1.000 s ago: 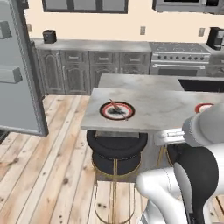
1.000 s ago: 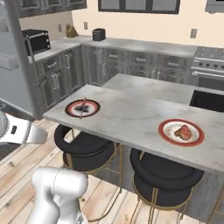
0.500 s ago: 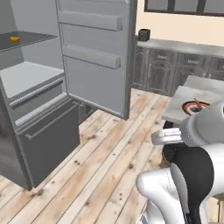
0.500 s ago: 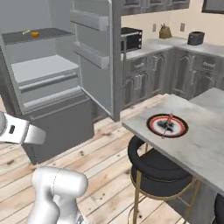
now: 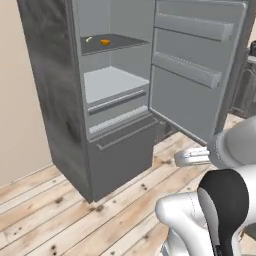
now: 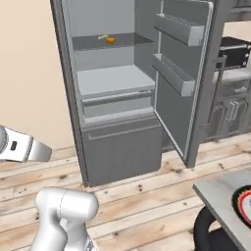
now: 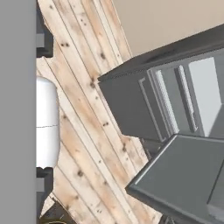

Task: Pick up the peach and orange from the fridge and place one fruit on each plate on the dining counter.

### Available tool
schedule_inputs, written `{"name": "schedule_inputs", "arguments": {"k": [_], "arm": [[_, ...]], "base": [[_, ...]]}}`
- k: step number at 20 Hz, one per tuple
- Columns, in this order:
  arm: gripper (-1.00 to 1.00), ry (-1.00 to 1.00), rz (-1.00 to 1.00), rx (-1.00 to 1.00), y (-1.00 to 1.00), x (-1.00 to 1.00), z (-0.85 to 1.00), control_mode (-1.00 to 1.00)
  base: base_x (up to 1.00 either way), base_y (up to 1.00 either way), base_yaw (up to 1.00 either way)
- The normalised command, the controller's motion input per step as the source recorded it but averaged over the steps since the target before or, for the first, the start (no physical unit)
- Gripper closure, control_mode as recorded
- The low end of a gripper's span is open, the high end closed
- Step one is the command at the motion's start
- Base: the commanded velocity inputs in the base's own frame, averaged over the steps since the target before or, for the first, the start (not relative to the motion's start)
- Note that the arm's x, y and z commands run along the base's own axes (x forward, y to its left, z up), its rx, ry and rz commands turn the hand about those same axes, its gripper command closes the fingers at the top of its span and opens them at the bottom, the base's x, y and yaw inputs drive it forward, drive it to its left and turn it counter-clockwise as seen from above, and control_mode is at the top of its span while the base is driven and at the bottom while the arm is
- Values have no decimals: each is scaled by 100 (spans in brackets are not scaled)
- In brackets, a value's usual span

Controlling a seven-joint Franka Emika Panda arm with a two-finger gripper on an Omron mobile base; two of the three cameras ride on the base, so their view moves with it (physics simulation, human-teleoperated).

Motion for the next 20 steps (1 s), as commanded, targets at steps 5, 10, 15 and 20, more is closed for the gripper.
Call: {"name": "schedule_inputs", "arguments": {"k": [5,10,15,20], "arm": [[-100,0,0,0,0,0,0,100],[-100,0,0,0,0,0,0,100],[-100,0,0,0,0,0,0,100],[-100,0,0,0,0,0,0,100]], "base": [[100,0,53],[95,-4,40],[73,-29,24],[67,-38,2]]}}
